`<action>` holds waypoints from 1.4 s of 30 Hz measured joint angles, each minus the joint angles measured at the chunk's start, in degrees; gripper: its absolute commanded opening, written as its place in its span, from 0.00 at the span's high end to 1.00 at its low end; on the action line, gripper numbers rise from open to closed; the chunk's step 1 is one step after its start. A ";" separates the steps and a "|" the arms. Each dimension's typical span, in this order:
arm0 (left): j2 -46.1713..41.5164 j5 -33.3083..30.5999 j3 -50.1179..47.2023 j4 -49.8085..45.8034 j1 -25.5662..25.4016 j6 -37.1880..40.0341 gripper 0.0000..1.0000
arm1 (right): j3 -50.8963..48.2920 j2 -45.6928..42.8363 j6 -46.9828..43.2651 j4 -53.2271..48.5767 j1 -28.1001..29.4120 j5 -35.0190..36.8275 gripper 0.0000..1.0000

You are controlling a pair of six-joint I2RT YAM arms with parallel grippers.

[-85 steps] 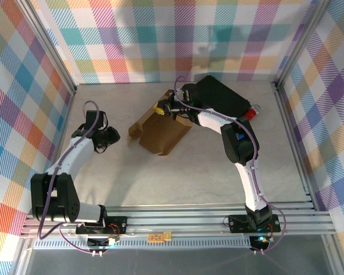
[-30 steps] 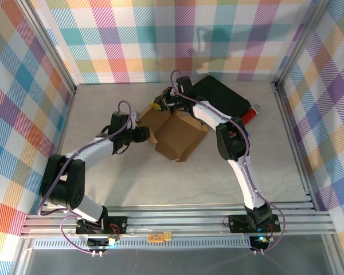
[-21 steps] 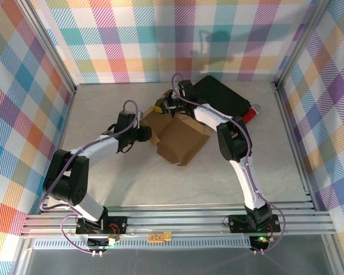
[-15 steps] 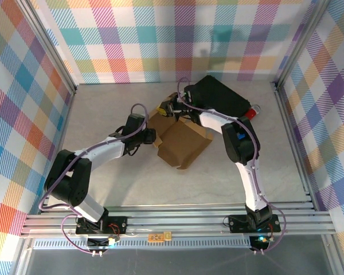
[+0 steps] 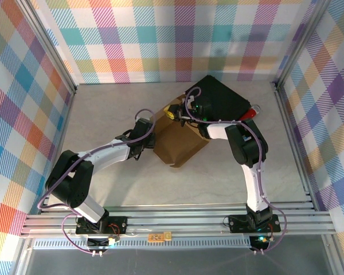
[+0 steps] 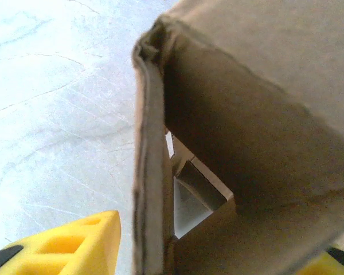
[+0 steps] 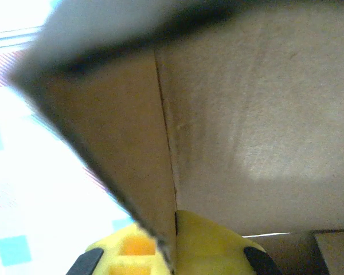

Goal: Fold the paper box

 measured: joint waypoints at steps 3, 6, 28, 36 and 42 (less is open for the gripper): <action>0.00 0.02 0.00 -0.04 -0.31 0.17 0.51 | -1.42 -0.33 0.48 2.19 -0.07 0.22 1.00; 0.13 0.00 0.26 -0.17 -0.63 0.20 0.51 | -1.62 -0.33 0.90 2.64 -0.11 0.37 1.00; 11.26 -13.14 8.70 1.11 -4.85 -3.61 0.77 | 0.00 -0.37 1.60 -0.68 -0.04 1.55 1.00; 15.98 -20.74 14.36 -4.63 -6.19 -7.52 0.85 | 0.00 -0.59 2.43 -0.94 -0.39 2.71 1.00; 18.71 -24.09 18.05 -8.63 -6.64 -9.81 0.88 | 0.00 -0.81 2.45 -1.57 -0.42 3.37 1.00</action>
